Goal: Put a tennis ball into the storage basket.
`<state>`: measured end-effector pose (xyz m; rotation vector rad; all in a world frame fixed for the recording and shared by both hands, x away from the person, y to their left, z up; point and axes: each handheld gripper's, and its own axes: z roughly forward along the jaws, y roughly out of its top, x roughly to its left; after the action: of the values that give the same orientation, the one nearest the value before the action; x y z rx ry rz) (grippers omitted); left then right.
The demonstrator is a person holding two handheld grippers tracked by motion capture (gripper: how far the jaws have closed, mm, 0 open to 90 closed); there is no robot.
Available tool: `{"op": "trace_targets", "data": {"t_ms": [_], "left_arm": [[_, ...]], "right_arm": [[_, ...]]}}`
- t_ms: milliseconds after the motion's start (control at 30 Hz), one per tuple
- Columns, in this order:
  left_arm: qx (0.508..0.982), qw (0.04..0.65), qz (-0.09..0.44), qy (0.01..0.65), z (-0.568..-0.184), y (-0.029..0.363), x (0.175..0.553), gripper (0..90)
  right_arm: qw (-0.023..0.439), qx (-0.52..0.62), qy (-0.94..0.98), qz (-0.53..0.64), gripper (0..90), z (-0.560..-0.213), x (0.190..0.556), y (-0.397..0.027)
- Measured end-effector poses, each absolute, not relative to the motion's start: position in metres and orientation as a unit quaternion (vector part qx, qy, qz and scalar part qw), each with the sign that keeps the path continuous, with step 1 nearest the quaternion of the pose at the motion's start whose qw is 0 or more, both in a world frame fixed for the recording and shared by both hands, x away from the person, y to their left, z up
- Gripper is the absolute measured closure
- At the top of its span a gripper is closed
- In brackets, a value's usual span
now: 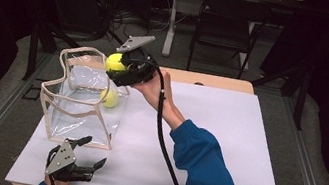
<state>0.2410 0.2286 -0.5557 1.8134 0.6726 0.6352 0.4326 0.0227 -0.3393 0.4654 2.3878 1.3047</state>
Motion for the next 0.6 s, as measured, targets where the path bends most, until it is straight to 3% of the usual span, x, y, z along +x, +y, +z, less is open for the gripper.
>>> {"op": "trace_targets", "data": {"t_ms": [600], "left_arm": [[0.758,0.526,0.265,0.282,-0.5557,0.2287,0.241,15.9]], "right_arm": [[0.195,0.163,0.846,0.469,26.5,-0.3355,0.4347,0.0317]]}}
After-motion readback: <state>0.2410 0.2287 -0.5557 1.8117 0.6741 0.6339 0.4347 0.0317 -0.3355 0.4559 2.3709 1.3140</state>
